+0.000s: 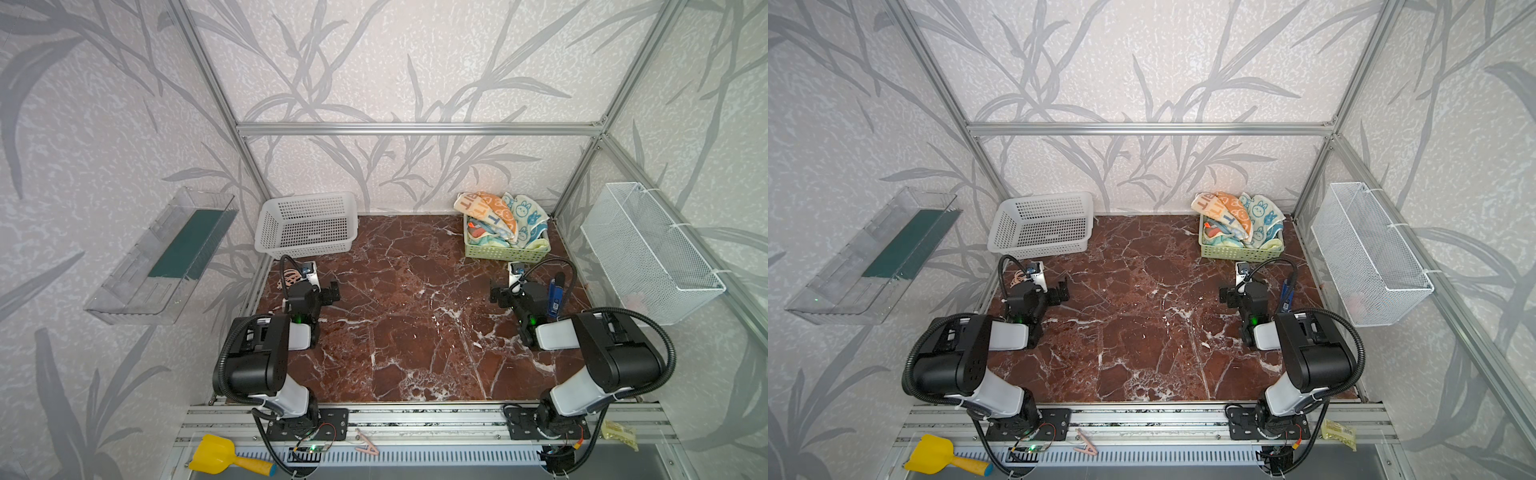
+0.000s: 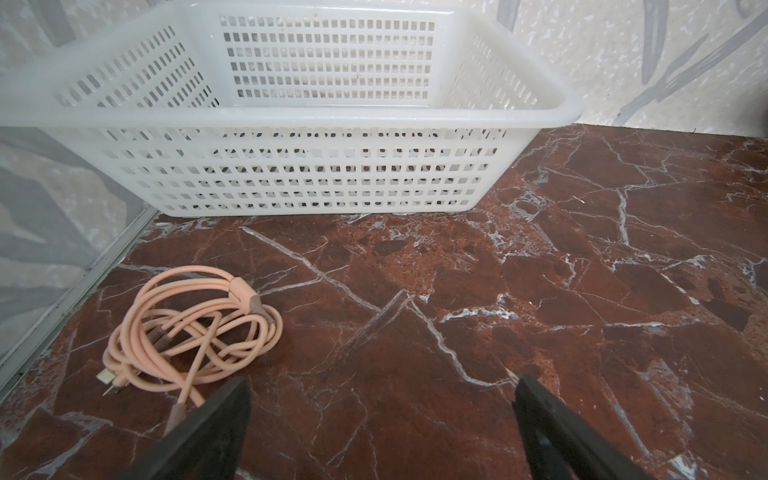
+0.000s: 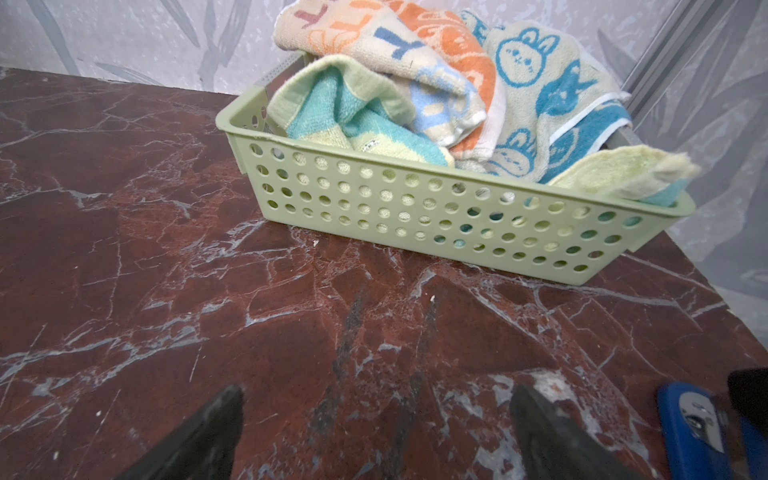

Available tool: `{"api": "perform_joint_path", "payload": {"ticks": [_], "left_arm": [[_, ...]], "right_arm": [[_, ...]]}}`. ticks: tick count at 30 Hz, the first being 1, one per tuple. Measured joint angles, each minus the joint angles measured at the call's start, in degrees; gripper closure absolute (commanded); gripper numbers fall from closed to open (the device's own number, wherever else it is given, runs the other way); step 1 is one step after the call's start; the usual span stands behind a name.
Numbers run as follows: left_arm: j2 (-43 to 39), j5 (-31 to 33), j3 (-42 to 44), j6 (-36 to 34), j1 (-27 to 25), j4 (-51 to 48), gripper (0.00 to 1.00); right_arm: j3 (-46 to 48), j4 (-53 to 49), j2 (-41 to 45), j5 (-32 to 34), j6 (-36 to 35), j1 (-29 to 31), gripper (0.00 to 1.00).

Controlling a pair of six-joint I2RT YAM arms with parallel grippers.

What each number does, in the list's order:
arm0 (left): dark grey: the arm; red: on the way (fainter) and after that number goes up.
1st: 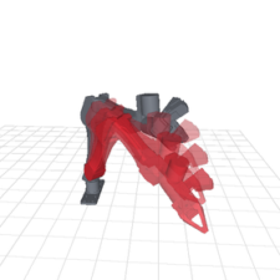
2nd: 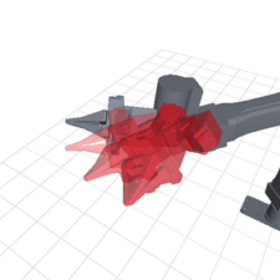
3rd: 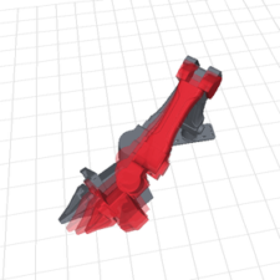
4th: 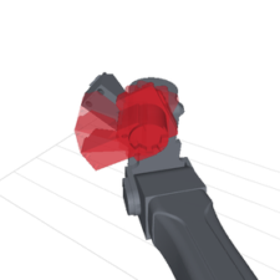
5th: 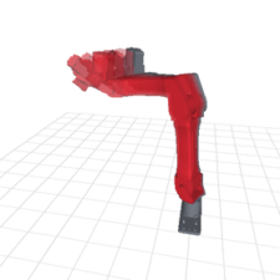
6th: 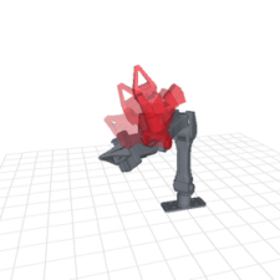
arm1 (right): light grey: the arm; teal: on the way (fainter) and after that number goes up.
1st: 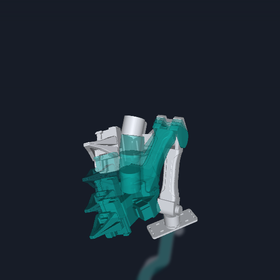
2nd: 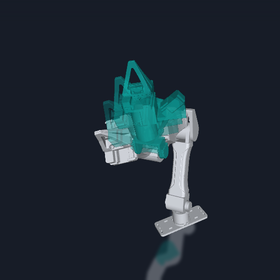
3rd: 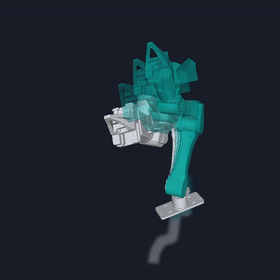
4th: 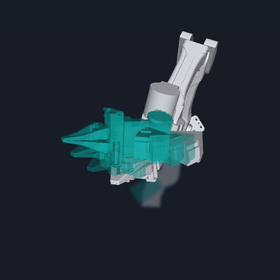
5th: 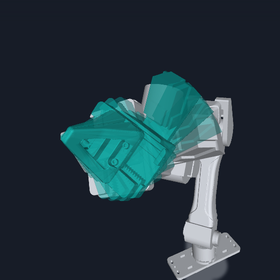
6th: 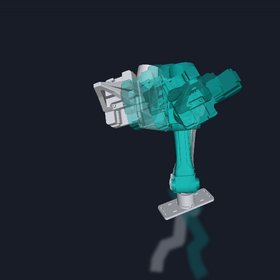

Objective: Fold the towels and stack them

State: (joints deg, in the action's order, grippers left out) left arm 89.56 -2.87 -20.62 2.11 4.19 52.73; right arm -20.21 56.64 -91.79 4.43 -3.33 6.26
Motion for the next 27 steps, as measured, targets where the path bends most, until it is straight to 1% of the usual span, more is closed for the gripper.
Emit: {"api": "perform_joint_path", "payload": {"ticks": [5,6,9,12,15,17,18,21,24,27], "left_arm": [[-0.5,0.5,0.0,0.0,-0.1,-0.2,0.02],[-1.8,1.2,0.0,0.0,-0.2,-1.5,0.02],[-9.6,3.0,-0.8,0.1,-0.9,-8.8,0.03],[-15.6,3.5,-5.8,2.2,-1.3,-15.8,0.07],[-16.9,1.9,-13.2,5.5,-1.8,-21.3,0.13],[-15.3,0.6,-18.9,7.5,-3.1,-26.3,0.14],[-13.9,-0.2,-22.3,8.6,-4.3,-29.2,0.17],[-7.0,-5.2,-33.8,12.0,-8.4,-37.5,0.27],[2.6,-10.6,-46.7,14.7,-12.9,-45.7,0.29],[10.1,-14.1,-55.2,15.9,-17.7,-51.2,0.29]], "right_arm": [[0.0,-0.8,0.8,0.0,0.0,0.0,0.01],[0.1,-2.3,2.3,0.1,0.0,0.0,0.00],[-1.2,-10.4,10.2,0.8,0.2,0.1,0.05],[-8.5,-22.1,17.3,2.1,1.2,0.3,0.08],[-21.1,-33.5,17.9,3.1,2.3,0.3,0.13],[-31.0,-41.1,14.9,3.7,2.9,0.5,0.18],[-37.0,-45.9,12.3,4.1,3.3,0.6,0.20],[-54.5,-58.2,2.2,5.7,5.0,0.9,0.23],[-69.5,-67.8,-9.0,6.8,6.4,1.2,0.23],[-82.2,-76.4,-20.1,8.1,6.8,1.9,0.21]]}}
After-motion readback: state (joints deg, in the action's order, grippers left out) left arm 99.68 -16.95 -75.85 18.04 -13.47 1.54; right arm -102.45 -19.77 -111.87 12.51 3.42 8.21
